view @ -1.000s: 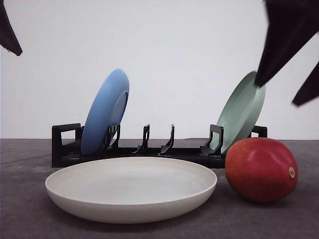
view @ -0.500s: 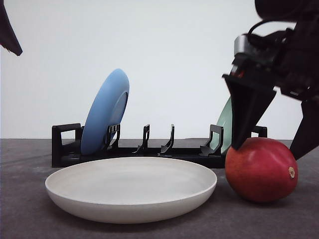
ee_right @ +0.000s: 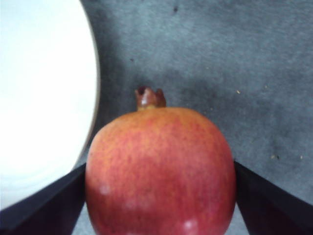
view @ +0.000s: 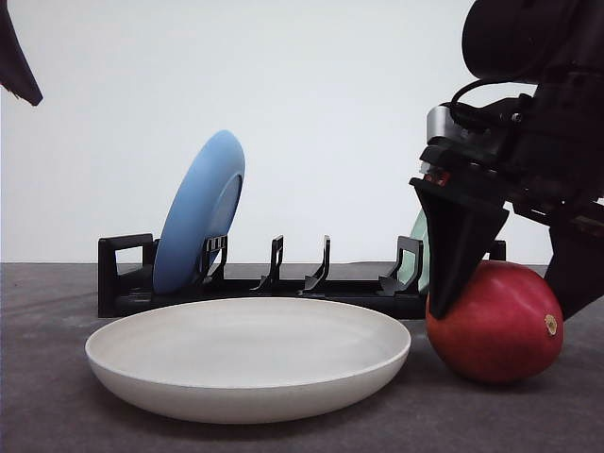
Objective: Place pomegranate in white plate
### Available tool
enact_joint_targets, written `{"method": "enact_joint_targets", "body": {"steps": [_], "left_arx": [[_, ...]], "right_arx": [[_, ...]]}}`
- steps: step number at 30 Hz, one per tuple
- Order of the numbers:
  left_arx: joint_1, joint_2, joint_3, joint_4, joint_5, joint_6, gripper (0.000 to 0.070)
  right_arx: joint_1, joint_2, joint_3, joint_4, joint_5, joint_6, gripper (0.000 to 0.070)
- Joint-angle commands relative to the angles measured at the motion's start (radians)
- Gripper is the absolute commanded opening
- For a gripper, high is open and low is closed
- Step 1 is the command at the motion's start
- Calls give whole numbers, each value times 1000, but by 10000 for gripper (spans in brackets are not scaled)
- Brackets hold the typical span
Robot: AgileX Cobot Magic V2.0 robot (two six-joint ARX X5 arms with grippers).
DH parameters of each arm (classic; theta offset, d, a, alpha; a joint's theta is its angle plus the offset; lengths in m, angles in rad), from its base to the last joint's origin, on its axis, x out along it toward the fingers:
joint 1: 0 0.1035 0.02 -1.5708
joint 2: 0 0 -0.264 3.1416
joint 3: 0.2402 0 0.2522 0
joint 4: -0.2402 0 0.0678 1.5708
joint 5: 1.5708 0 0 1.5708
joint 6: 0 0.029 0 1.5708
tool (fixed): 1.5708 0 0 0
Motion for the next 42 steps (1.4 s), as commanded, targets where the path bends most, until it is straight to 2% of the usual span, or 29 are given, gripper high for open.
{"method": "enact_joint_targets", "body": {"steps": [1, 6, 10, 15, 20, 27, 33, 42], "left_arx": [[-1, 5, 7, 13, 5, 0, 469], [-1, 5, 7, 12, 5, 0, 469], [-1, 5, 7, 12, 5, 0, 469], [-1, 5, 7, 12, 5, 0, 469], [-1, 5, 7, 13, 5, 0, 469], [-1, 5, 7, 13, 5, 0, 469], [-1, 5, 7, 13, 5, -1, 469], [-1, 5, 7, 13, 5, 0, 469]], "right_arx": [[6, 21, 17, 6, 5, 12, 483], [5, 21, 62, -50, -10, -1, 477], [8, 22, 176, -163, -15, -68, 477], [74, 58, 319, -240, -19, -138, 477], [171, 128, 384, -201, -19, -147, 478], [281, 237, 400, -63, -18, -144, 478], [317, 314, 400, 21, -18, -131, 479], [320, 373, 400, 29, -7, -130, 483]]}}
